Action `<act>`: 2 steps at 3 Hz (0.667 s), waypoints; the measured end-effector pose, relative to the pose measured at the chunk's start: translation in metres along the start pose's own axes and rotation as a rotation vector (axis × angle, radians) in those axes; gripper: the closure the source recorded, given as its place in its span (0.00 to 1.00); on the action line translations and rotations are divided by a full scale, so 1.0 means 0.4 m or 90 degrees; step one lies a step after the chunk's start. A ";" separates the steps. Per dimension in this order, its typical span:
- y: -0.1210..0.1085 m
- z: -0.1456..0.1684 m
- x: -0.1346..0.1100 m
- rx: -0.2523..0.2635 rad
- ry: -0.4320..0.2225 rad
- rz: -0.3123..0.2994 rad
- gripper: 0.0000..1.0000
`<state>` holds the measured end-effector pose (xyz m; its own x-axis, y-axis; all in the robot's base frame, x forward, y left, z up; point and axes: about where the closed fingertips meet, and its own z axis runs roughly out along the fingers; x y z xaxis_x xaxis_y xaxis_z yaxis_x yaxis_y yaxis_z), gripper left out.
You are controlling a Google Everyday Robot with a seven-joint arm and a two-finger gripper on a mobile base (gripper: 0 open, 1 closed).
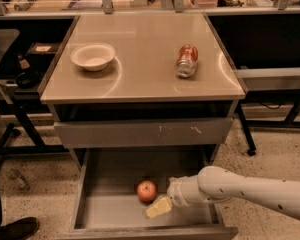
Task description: Pick apple from middle drawer and place on counter
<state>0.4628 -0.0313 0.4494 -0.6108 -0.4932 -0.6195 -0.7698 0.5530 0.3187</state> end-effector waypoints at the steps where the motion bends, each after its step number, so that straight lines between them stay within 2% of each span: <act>1: -0.001 0.051 0.015 -0.009 -0.017 0.018 0.00; 2: 0.001 0.108 0.007 -0.014 -0.044 0.022 0.00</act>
Offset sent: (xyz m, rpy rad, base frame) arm 0.0150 0.0475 -0.0483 0.1218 -0.0297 -0.0552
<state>0.4686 -0.0033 0.4169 -0.6232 -0.4259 -0.6559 -0.7531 0.5531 0.3564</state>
